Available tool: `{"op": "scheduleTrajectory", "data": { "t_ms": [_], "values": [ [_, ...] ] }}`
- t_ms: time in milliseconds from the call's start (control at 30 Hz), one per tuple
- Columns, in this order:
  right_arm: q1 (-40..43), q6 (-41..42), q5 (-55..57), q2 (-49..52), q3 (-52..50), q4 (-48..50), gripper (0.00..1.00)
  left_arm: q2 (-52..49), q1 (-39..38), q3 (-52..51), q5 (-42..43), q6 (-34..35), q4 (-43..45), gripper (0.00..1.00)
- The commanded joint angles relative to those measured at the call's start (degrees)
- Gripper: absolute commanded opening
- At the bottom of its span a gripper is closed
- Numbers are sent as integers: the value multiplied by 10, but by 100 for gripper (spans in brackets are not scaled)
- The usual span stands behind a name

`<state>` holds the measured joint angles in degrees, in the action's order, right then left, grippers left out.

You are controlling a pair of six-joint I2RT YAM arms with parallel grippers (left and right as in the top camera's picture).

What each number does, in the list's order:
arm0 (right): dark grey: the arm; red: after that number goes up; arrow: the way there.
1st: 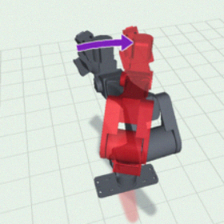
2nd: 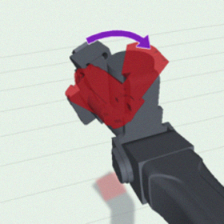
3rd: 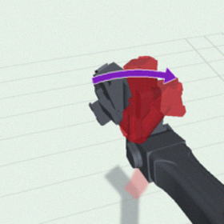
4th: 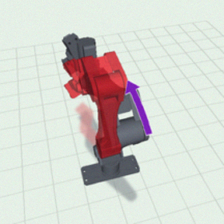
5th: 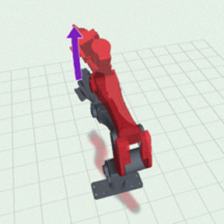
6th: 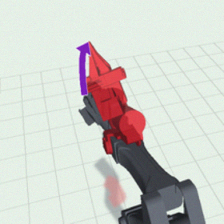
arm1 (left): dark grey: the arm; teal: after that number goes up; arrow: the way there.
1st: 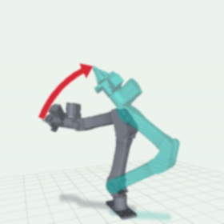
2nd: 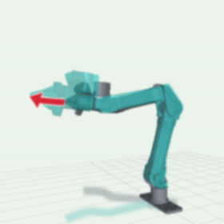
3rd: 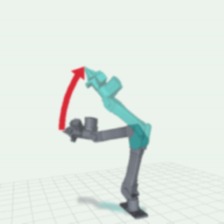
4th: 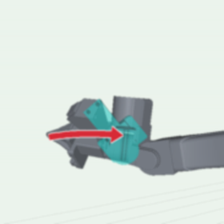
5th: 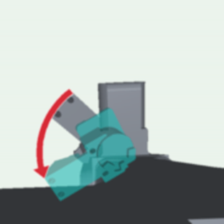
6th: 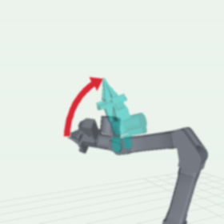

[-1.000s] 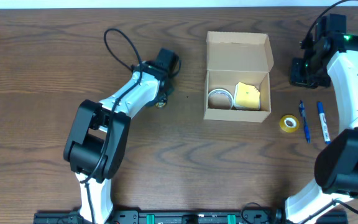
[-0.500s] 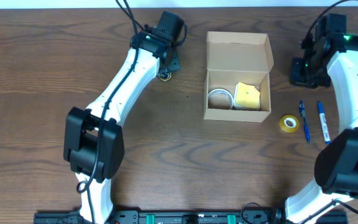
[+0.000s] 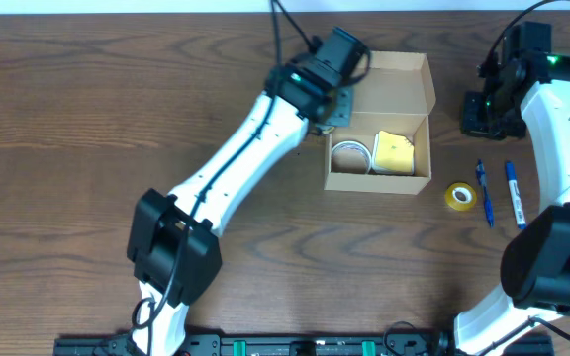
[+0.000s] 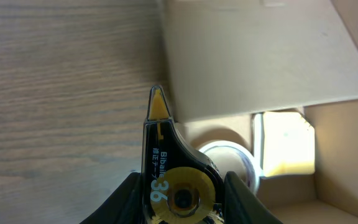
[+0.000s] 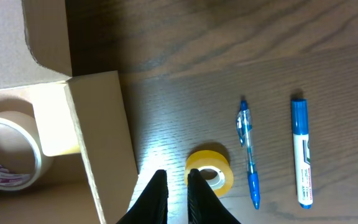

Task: Pack container
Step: 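Swing left gripper with correction tape over the box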

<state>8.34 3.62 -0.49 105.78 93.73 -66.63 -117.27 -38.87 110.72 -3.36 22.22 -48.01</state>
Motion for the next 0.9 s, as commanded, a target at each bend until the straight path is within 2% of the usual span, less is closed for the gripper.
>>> {"op": "scheduleTrajectory", "data": {
  "t_ms": [0, 367, 867],
  "values": [
    [-6, -7, -11, -14, 1, -2, 11, -8, -16, 13, -48, -17, 4, 25],
    [-19, -7, -10, -14, 1, 2, 11, -126, -20, 18, -27, -30, 36, 24],
    [-33, -11, 3, -14, 1, 7, 12, -127, -57, 129, -31, -70, -15, 23]
  ]
}}
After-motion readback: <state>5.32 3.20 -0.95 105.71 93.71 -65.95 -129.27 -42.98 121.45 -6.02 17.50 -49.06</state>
